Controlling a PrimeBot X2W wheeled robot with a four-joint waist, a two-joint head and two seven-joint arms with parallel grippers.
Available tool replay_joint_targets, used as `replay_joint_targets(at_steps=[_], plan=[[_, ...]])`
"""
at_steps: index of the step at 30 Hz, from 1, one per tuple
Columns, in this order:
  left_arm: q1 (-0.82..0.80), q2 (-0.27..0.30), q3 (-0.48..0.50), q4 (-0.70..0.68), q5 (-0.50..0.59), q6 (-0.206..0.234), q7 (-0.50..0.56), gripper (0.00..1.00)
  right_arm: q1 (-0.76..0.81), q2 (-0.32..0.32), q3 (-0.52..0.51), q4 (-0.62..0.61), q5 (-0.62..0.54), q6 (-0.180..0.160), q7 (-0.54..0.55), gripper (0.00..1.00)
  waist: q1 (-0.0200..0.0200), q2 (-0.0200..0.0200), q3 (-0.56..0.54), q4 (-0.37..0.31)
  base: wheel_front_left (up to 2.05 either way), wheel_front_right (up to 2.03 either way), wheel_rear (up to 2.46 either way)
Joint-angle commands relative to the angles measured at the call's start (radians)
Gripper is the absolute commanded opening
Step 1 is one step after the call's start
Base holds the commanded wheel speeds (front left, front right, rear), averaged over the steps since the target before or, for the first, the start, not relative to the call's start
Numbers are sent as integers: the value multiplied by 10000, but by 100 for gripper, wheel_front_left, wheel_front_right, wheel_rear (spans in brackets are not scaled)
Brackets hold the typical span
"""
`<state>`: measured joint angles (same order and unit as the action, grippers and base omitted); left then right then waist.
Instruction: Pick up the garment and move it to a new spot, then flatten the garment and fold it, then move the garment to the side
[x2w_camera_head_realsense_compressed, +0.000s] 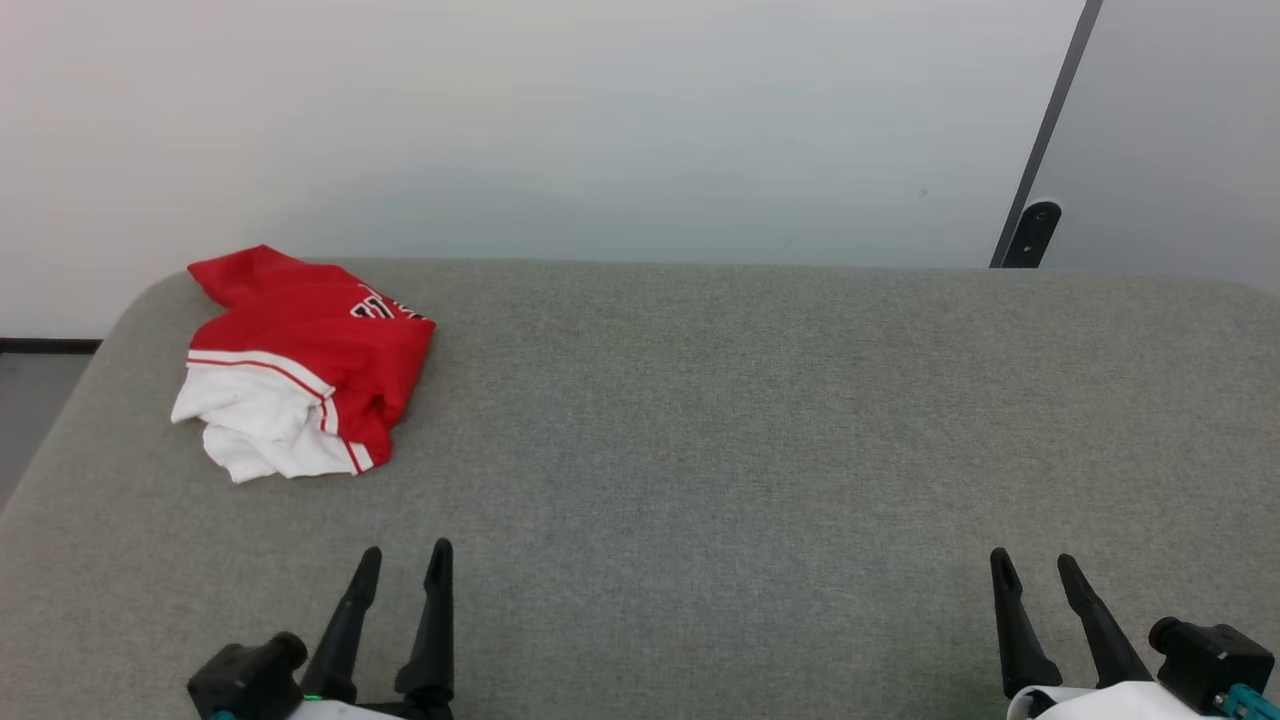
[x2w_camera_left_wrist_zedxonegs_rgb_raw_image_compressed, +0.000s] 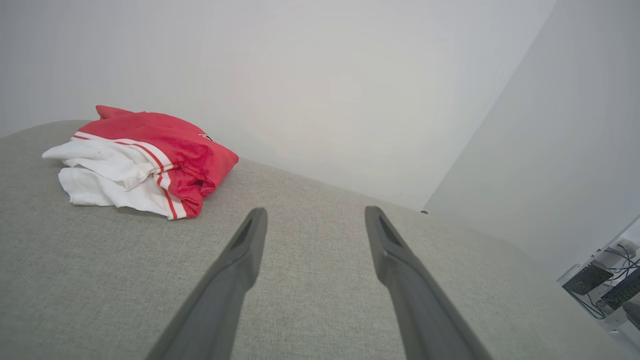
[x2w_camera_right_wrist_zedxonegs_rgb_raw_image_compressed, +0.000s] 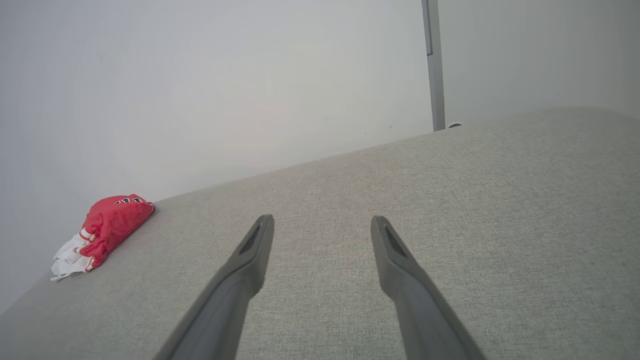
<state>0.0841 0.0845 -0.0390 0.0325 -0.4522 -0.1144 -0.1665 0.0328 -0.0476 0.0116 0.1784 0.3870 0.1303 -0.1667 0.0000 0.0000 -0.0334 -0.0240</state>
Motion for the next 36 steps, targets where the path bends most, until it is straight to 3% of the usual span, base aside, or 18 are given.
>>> replay_joint_targets(at_steps=[1, 36], plan=[[30, 61, -44, -163, 318, -47, -88, 100, 39, -30, 9, -98, -309, 7, -89, 100, 0, 0, -3, 0, 0, 0, 0], [381, 53, -517, -671, 3006, -169, -828, 100, 309, -35, 410, -341, -3379, 7, -821, 100, 0, 0, -153, 97, 0, 0, 0]])
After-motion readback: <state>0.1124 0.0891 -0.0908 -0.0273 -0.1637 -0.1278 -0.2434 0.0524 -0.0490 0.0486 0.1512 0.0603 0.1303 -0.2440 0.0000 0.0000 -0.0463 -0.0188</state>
